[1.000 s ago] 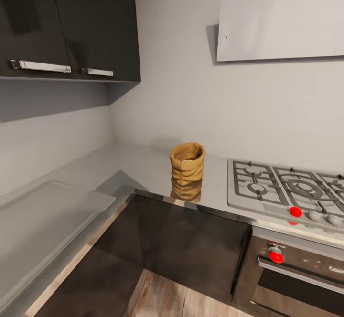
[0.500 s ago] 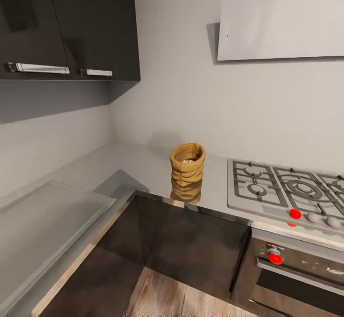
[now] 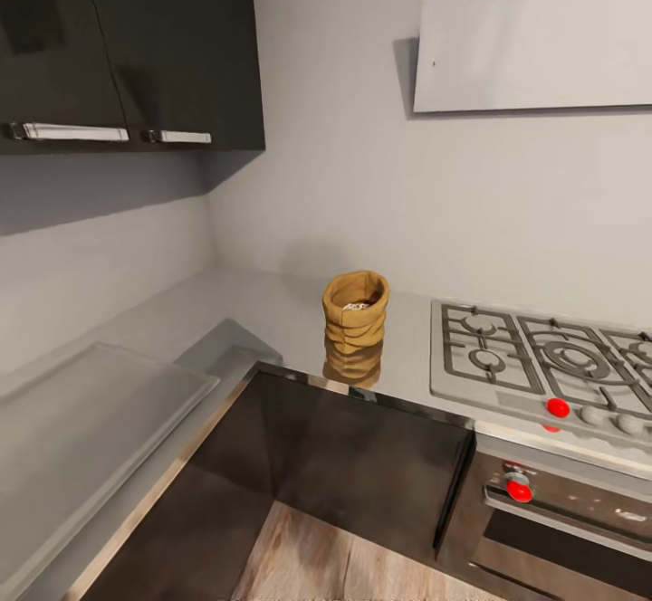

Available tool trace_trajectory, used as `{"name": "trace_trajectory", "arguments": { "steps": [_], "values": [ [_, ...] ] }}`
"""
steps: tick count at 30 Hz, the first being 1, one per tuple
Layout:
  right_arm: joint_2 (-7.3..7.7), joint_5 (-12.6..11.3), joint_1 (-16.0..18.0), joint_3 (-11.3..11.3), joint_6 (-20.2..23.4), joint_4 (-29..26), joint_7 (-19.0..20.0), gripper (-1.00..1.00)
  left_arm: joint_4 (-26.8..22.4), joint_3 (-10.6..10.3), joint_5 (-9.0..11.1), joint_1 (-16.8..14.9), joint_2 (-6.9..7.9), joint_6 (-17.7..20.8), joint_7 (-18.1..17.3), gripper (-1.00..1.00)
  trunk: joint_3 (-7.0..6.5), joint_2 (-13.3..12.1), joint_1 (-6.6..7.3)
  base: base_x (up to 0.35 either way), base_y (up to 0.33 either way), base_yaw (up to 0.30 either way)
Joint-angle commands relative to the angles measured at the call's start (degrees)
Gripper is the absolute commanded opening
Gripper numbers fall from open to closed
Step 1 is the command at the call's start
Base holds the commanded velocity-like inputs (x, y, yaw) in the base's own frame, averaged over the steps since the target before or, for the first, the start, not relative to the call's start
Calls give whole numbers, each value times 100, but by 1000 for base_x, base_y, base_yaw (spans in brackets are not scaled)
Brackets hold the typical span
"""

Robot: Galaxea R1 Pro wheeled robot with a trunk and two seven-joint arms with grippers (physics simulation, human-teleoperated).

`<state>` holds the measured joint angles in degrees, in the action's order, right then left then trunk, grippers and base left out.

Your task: In the kitchen, take the popcorn bag from the countertop, put it into the microwave, and heat it until the popcorn is cooked so the cooked popcorn ends up inside the bag.

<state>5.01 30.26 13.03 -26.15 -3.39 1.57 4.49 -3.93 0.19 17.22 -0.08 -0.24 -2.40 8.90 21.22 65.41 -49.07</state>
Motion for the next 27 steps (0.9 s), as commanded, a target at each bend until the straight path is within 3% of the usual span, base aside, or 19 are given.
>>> {"name": "trace_trajectory", "arguments": {
  "steps": [1, 4, 27],
  "values": [
    [3, 42, 6, -48, -30, 16, 8, 100, -3, -1, 27, -1, -2, -15, 16, 100, -3, -38, 23, 0, 0, 0],
    [0, 42, 6, -48, -30, 16, 8, 100, -3, -1, 28, -1, -2, -15, 16, 100, -30, -158, 88, 0, 0, 0],
    [10, 42, 6, -48, -30, 16, 9, 100, -12, -2, 32, -1, -2, -24, 8, 100, 180, -158, 88, 0, 0, 0]
  ]
}}
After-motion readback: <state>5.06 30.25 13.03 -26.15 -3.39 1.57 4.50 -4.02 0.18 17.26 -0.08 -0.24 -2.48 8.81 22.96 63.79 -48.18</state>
